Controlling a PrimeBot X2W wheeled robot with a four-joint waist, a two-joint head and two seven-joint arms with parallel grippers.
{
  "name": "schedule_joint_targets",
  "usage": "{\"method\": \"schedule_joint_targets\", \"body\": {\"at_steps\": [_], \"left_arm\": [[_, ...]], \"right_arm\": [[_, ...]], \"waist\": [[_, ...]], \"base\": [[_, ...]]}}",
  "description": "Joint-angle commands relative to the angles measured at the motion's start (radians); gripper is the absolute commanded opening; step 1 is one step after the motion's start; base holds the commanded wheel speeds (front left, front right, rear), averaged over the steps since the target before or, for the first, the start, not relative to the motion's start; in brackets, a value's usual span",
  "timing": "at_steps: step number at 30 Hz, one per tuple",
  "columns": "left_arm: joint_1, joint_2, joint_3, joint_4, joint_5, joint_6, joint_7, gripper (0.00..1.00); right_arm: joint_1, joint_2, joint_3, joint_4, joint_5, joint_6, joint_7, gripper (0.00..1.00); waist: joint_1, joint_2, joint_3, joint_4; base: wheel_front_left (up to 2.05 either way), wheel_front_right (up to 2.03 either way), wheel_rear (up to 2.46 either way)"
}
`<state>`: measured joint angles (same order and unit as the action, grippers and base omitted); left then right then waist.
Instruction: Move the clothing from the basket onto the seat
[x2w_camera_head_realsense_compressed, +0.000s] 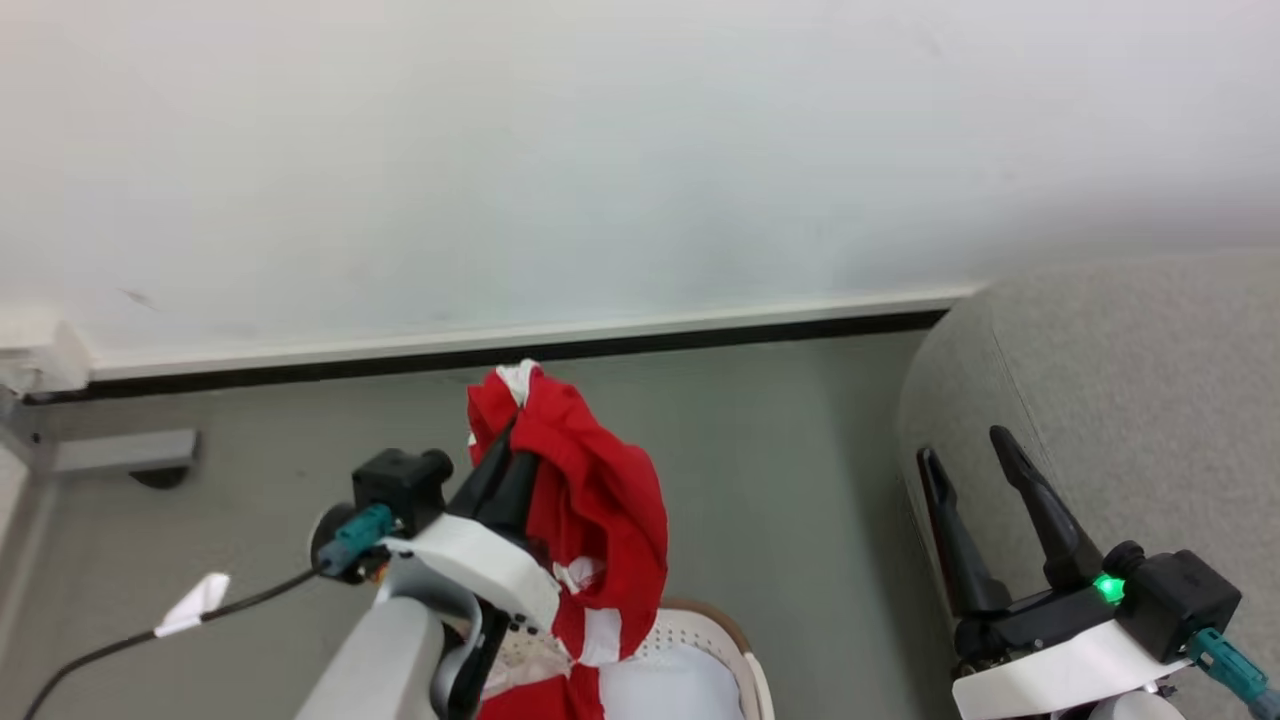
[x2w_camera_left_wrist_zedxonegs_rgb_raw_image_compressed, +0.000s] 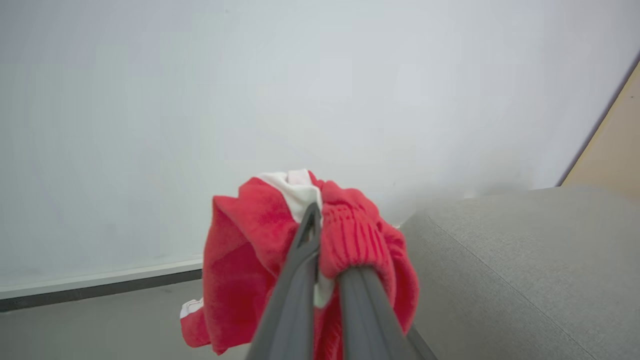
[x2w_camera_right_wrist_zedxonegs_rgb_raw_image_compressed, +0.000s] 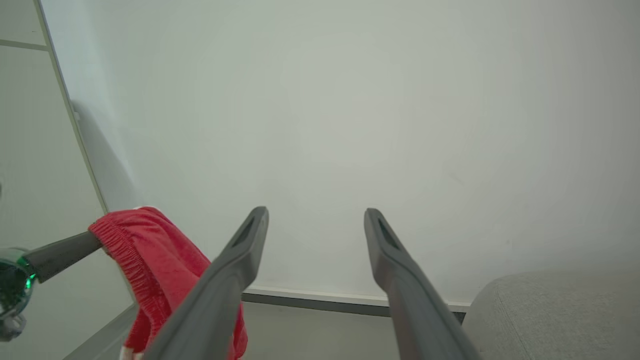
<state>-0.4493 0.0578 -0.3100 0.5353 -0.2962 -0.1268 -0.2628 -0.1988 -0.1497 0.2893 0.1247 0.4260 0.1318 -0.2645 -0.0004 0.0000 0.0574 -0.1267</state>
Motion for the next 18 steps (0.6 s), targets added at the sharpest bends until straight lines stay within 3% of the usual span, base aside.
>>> {"method": "schedule_joint_targets", "body": {"at_steps": [1,18], "left_arm": [[-0.012,0.014,-0.001,-0.025,-0.014,-0.003,0.008,0.00],[0.042,0.050,0.007,-0.313,-0.055,0.037,0.116,0.00]], "right_arm": [[0.021,0.003,0.007,0.001,0.008,-0.002,0.000,1.00],[0.045,0.024,0.071,0.004,0.021,-0.002,0.000,1.00]], "waist": [[0.0004,0.0000,-0.033,0.024],[0.0004,0.0000,-0.079,0.023]], "base": [[0.00,0.00,0.00],[0.00,0.00,0.00]]}}
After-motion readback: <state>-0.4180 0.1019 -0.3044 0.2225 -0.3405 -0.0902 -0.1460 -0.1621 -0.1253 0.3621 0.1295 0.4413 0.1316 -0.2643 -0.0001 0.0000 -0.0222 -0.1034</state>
